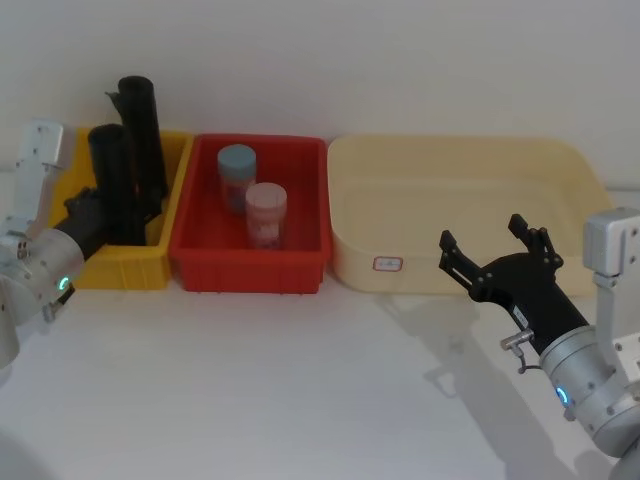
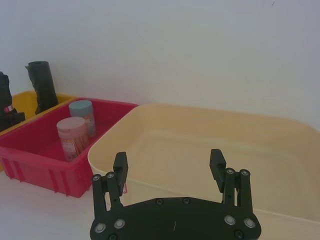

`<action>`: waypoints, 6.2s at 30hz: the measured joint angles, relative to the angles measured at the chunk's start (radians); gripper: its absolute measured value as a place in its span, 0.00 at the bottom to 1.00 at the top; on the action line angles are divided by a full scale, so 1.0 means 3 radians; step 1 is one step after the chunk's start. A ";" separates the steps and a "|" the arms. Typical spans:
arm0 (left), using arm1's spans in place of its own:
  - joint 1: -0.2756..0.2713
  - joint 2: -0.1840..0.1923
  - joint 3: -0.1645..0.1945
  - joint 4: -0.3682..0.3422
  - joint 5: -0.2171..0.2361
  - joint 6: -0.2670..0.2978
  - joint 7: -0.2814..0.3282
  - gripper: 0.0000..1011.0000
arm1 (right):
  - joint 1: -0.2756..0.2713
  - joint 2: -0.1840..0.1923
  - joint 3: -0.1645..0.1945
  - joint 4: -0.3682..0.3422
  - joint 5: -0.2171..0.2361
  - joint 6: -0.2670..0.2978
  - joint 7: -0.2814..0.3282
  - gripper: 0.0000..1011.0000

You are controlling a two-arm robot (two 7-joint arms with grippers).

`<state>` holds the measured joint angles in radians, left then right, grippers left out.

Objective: Pick up the garbage bag with the one hand and transfer it to the other hand.

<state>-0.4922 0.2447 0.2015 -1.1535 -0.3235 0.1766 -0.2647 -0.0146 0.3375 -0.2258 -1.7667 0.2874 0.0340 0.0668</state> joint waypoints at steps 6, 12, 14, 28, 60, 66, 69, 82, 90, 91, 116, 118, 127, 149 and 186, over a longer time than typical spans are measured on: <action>-0.0004 -0.0002 0.0002 0.0007 0.0002 -0.0002 -0.0004 0.59 | 0.0000 0.0000 0.0000 0.0000 0.0000 0.0000 0.0000 0.99; -0.0007 -0.0003 0.0005 0.0013 0.0004 -0.0004 -0.0006 0.48 | 0.0047 0.0002 -0.0016 0.0045 -0.0022 0.0009 0.0022 0.99; -0.0007 -0.0004 0.0005 0.0014 0.0004 -0.0004 -0.0007 0.47 | 0.0073 0.0006 -0.0027 0.0066 -0.0033 0.0019 0.0037 0.99; -0.0011 -0.0004 0.0007 0.0019 0.0004 -0.0005 -0.0011 0.40 | 0.0612 -0.0036 -0.0267 0.0324 -0.0068 0.0536 0.0365 0.99; -0.0011 -0.0004 0.0007 0.0021 0.0004 -0.0004 -0.0010 0.39 | 0.1988 -0.0655 -0.0801 0.1376 -0.0344 0.1557 0.0483 0.99; -0.0011 -0.0003 0.0007 0.0021 0.0004 -0.0004 -0.0010 0.39 | 0.2132 -0.0760 -0.0868 0.1592 -0.0399 0.1599 0.0484 0.99; -0.0011 -0.0003 0.0007 0.0021 0.0004 -0.0004 -0.0010 0.39 | 0.2168 -0.0787 -0.0884 0.1640 -0.0407 0.1610 0.0494 0.99; -0.0011 -0.0003 0.0007 0.0021 0.0004 -0.0004 -0.0010 0.39 | 0.2259 -0.0945 -0.0896 0.1851 -0.0357 0.1696 0.0631 0.99; -0.0011 -0.0003 0.0007 0.0021 0.0004 -0.0004 -0.0010 0.39 | 0.2289 -0.1027 -0.0900 0.1984 -0.0347 0.1694 0.0661 0.99; -0.0011 -0.0003 0.0007 0.0021 0.0004 -0.0004 -0.0010 0.39 | 0.2294 -0.1037 -0.0901 0.2004 -0.0347 0.1689 0.0661 0.99; -0.0011 -0.0004 0.0007 0.0021 0.0004 -0.0004 -0.0010 0.39 | 0.2513 -0.1276 -0.0903 0.2705 -0.0466 0.1399 0.0598 0.99; -0.0011 -0.0004 0.0007 0.0021 0.0004 -0.0004 -0.0010 0.39 | 0.2518 -0.1284 -0.0901 0.2731 -0.0472 0.1383 0.0595 0.99; -0.0011 -0.0004 0.0007 0.0021 0.0004 -0.0004 -0.0010 0.39 | 0.2549 -0.1315 -0.0895 0.2828 -0.0488 0.1320 0.0581 0.79; -0.0011 -0.0004 0.0007 0.0021 0.0004 -0.0004 -0.0010 0.39 | 0.2388 -0.1239 -0.0856 0.2542 -0.0531 0.1302 0.0502 0.66; -0.0011 -0.0004 0.0007 0.0021 0.0004 -0.0003 -0.0010 0.39 | 0.1446 -0.1017 -0.0283 0.0757 -0.0991 0.1123 -0.0763 0.66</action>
<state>-0.4956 0.2436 0.2036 -1.1473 -0.3223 0.1758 -0.2678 0.4192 0.0324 -0.3107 -1.5396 -0.0101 0.3710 -0.1621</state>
